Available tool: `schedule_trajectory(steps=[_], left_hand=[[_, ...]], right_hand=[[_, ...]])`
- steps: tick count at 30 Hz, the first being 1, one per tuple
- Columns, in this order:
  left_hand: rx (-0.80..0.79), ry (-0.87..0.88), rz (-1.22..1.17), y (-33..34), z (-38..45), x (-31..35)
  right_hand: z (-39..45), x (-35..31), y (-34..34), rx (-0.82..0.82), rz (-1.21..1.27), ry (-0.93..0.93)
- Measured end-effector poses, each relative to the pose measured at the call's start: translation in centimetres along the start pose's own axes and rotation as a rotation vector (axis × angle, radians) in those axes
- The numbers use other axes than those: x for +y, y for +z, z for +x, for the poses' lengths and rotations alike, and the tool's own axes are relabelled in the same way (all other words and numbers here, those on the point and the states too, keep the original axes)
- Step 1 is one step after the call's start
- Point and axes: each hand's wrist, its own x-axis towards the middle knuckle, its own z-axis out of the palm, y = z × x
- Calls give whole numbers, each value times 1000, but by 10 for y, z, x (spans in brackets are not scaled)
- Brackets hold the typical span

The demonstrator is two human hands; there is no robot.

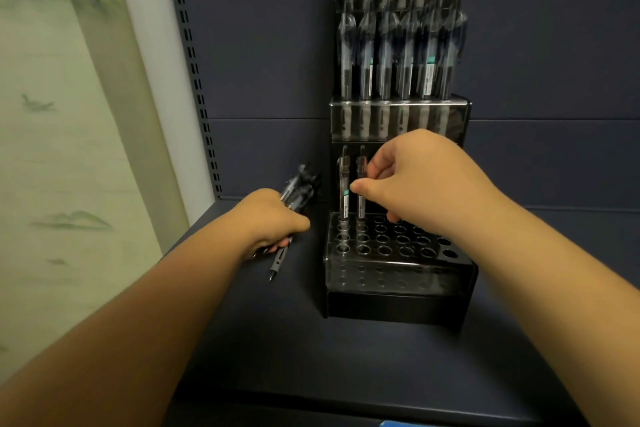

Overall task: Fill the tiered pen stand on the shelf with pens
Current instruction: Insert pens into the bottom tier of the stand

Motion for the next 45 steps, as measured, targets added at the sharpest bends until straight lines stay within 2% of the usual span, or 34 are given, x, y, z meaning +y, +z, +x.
schedule_trajectory(steps=[5,8,13,19,28,33,40,42,45], left_hand=[[132,68,-534,-19,3,-3],[173,85,-684,-26,4,1],[116,252,-1013,-24,8,13],[94,391,-951,-14,-6,17],[41,607,-826,-15,-31,11],[41,697,-765,-17,-39,13],[77,749,-818,-12,-47,17],[79,770,-846,-12,-48,16],[96,762,-890,-13,-49,14]], right_hand=[[-2,2,0,26,1,5],[-6,-1,0,47,-35,3],[-15,-4,-5,65,-111,35],[-30,-10,-9,160,-101,63],[-7,-53,-9,111,222,7],[7,-75,-1,178,228,-31],[7,-80,-2,121,206,-26],[3,-82,-5,162,234,-59],[3,-79,-18,328,293,-90]])
